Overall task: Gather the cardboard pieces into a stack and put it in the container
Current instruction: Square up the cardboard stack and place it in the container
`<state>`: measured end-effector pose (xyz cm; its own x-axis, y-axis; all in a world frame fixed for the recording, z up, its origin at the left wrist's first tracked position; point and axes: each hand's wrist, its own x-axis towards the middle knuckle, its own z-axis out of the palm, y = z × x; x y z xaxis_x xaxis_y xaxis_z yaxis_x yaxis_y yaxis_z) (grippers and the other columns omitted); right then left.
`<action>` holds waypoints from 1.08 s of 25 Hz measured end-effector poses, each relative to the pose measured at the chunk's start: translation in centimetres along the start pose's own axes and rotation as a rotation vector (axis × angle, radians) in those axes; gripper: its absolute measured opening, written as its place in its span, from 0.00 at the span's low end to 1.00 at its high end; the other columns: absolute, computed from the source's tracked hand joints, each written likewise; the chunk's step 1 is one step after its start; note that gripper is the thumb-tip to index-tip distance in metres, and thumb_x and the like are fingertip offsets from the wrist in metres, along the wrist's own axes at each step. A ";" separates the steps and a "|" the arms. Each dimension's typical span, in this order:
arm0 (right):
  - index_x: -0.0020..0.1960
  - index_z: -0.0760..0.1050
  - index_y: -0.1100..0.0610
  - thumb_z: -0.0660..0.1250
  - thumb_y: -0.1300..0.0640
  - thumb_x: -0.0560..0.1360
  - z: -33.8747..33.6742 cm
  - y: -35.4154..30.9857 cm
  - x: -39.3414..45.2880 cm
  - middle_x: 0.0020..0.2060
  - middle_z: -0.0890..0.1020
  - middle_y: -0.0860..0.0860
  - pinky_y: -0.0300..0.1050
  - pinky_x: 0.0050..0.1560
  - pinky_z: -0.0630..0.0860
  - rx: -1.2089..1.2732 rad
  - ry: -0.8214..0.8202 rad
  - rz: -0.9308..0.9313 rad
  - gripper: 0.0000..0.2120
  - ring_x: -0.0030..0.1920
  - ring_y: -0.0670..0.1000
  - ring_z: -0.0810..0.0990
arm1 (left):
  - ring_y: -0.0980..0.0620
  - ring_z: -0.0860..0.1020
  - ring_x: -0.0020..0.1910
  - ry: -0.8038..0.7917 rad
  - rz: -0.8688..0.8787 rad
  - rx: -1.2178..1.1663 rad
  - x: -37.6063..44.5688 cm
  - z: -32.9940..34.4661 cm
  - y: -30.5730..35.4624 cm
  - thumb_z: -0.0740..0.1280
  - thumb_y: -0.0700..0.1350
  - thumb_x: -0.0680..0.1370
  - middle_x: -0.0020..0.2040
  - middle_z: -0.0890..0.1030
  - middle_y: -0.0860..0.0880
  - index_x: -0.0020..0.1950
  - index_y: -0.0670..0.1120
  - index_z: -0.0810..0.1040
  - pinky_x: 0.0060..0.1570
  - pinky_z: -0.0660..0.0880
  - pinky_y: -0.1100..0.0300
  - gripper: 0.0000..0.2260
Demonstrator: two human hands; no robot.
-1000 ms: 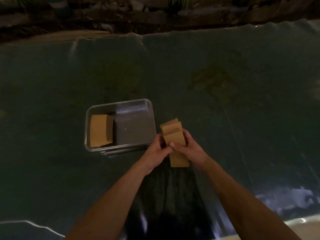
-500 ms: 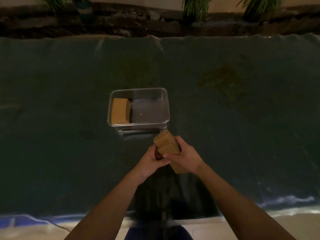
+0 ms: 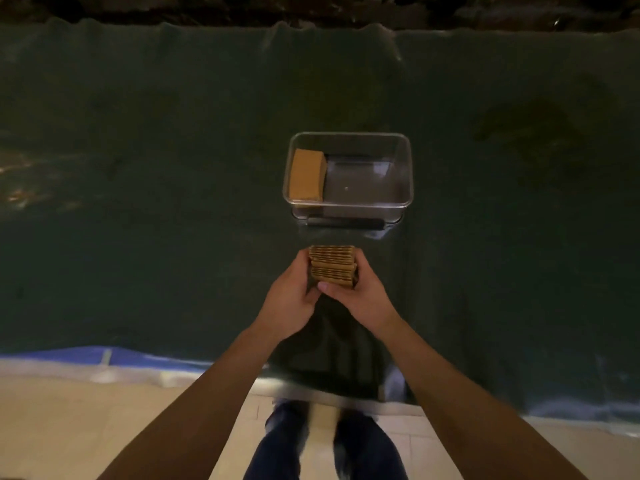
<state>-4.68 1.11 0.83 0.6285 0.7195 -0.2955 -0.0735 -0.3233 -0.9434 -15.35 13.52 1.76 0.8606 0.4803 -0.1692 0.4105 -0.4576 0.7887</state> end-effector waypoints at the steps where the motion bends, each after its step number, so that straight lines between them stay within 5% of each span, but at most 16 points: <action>1: 0.58 0.71 0.43 0.77 0.63 0.70 0.7 0.4 0.3 0.53 0.83 0.43 0.26 0.52 0.73 0.006 -0.008 0.022 0.25 0.53 0.34 0.81 | 0.53 0.78 0.60 -0.015 -0.020 -0.011 0.0 -0.1 -0.7 0.68 0.39 0.77 0.62 0.79 0.52 0.68 0.51 0.65 0.61 0.74 0.57 0.22; 8: 0.61 0.69 0.40 0.79 0.62 0.66 3.8 2.3 0.2 0.57 0.81 0.44 0.34 0.59 0.75 -0.064 0.088 0.037 0.32 0.58 0.39 0.79 | 0.53 0.78 0.60 -0.107 -0.099 -0.064 -0.3 0.5 -4.3 0.65 0.37 0.78 0.62 0.80 0.51 0.71 0.50 0.65 0.59 0.71 0.62 0.23; 12: 0.61 0.72 0.47 0.81 0.63 0.63 4.5 2.8 0.3 0.55 0.81 0.47 0.37 0.58 0.77 -0.039 0.159 0.018 0.32 0.56 0.42 0.81 | 0.52 0.78 0.61 -0.131 -0.075 -0.025 0.2 1.3 -5.1 0.66 0.37 0.77 0.62 0.79 0.51 0.69 0.52 0.67 0.61 0.73 0.58 0.23; 15: 0.60 0.73 0.51 0.81 0.62 0.64 4.5 3.1 0.4 0.52 0.83 0.49 0.39 0.57 0.78 -0.042 0.177 0.029 0.28 0.54 0.44 0.82 | 0.54 0.70 0.70 -0.165 -0.046 -0.017 -0.2 0.8 -4.6 0.66 0.35 0.74 0.72 0.70 0.50 0.74 0.51 0.63 0.64 0.65 0.71 0.30; 17: 0.60 0.72 0.51 0.81 0.60 0.65 4.3 2.9 0.2 0.52 0.83 0.48 0.34 0.55 0.76 -0.056 0.160 0.028 0.28 0.53 0.42 0.82 | 0.63 0.59 0.75 -0.043 0.045 -0.051 -1.4 -0.5 -3.3 0.65 0.36 0.74 0.79 0.59 0.47 0.79 0.48 0.55 0.66 0.57 0.78 0.36; 20: 0.60 0.73 0.51 0.78 0.59 0.69 4.1 2.4 0.2 0.51 0.82 0.47 0.33 0.52 0.77 -0.065 0.137 0.041 0.24 0.52 0.40 0.82 | 0.45 0.49 0.80 0.281 0.436 0.201 -2.1 -1.2 -0.8 0.63 0.47 0.77 0.80 0.52 0.39 0.78 0.40 0.53 0.78 0.51 0.52 0.34; 22: 0.60 0.72 0.51 0.69 0.62 0.77 4.0 2.2 0.1 0.52 0.81 0.45 0.32 0.51 0.76 0.018 0.129 0.057 0.15 0.49 0.36 0.81 | 0.43 0.49 0.80 0.160 0.489 0.495 -1.3 -0.2 0.3 0.58 0.54 0.80 0.81 0.51 0.41 0.79 0.42 0.51 0.78 0.48 0.47 0.32; 24: 0.67 0.68 0.49 0.62 0.63 0.81 3.9 2.0 0.0 0.55 0.76 0.38 0.24 0.52 0.71 0.012 0.129 0.057 0.17 0.51 0.27 0.77 | 0.47 0.51 0.80 -0.030 0.401 0.694 -0.9 0.8 0.6 0.53 0.57 0.82 0.81 0.53 0.44 0.80 0.44 0.50 0.78 0.49 0.49 0.31; 27: 0.66 0.67 0.48 0.63 0.62 0.81 3.5 2.1 0.0 0.53 0.75 0.36 0.28 0.55 0.74 -0.070 0.099 0.045 0.17 0.51 0.29 0.77 | 0.47 0.47 0.81 -0.004 0.362 0.786 -1.1 1.0 0.2 0.49 0.58 0.82 0.82 0.49 0.45 0.80 0.44 0.48 0.78 0.48 0.47 0.31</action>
<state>-7.57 2.59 -1.68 0.6996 0.6402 -0.3173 -0.0510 -0.3982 -0.9159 -15.95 12.19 1.51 0.9792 0.2027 0.0103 0.1986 -0.9673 0.1576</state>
